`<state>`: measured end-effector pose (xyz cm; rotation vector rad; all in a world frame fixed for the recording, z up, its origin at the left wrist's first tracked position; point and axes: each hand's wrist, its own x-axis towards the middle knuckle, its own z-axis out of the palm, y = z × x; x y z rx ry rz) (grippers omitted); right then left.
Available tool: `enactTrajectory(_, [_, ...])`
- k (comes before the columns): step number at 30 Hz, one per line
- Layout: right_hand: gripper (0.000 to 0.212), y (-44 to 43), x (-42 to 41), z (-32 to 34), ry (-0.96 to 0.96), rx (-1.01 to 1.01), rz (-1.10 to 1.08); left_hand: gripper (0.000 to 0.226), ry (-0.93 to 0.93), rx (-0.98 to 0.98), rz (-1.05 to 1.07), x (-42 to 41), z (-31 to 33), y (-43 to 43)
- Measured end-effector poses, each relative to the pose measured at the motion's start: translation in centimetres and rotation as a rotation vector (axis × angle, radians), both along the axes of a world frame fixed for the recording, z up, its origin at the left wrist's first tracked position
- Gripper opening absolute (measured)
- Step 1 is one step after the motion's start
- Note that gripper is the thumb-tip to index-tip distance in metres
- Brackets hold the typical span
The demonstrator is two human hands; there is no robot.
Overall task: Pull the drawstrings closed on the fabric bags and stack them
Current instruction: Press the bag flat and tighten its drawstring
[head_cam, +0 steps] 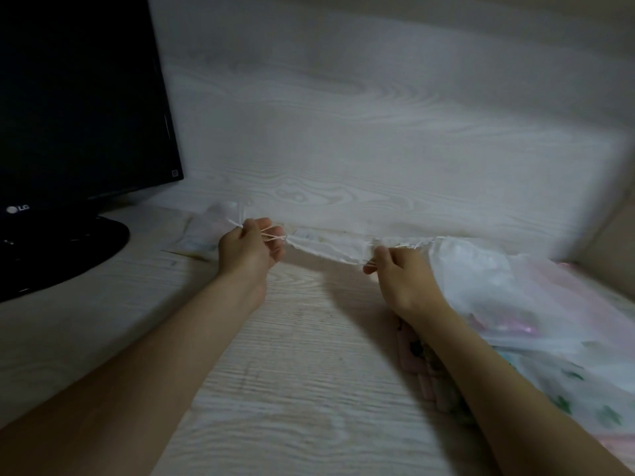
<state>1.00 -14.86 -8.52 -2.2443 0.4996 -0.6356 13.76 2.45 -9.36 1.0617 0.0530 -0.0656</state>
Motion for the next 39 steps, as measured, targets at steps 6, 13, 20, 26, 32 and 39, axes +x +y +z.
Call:
enactTrajectory(6, [0.036, -0.3, -0.1, 0.3, -0.096, 0.331, 0.019, 0.04, 0.085, -0.086, -0.037, 0.4, 0.2, 0.7])
enactTrajectory(13, [0.032, 0.2, -0.2, 1.4, -0.471, 1.175, 0.129, 0.035, 0.159, -0.379, -0.084, 1.4, 0.6, 1.5])
enactTrajectory(20, [0.023, 0.3, -0.2, 1.9, -0.49, 1.164, 0.283, 0.043, 0.127, -0.238, -0.131, 1.5, 0.4, 0.9])
enactTrajectory(26, [0.025, 0.4, 0.3, 1.3, -0.411, 0.82, 0.109, 0.047, 0.099, -0.145, -0.145, 1.6, 0.5, 1.2])
enactTrajectory(32, [0.02, -0.6, -0.1, -0.2, -0.064, -0.386, 0.05, 0.042, 0.155, -0.171, -0.084, 1.7, 1.2, 1.5])
enactTrajectory(39, [0.062, -0.1, -0.5, 0.4, -0.088, -0.435, -0.017, 0.048, 0.139, -0.205, -0.024, 2.0, 0.9, 1.6])
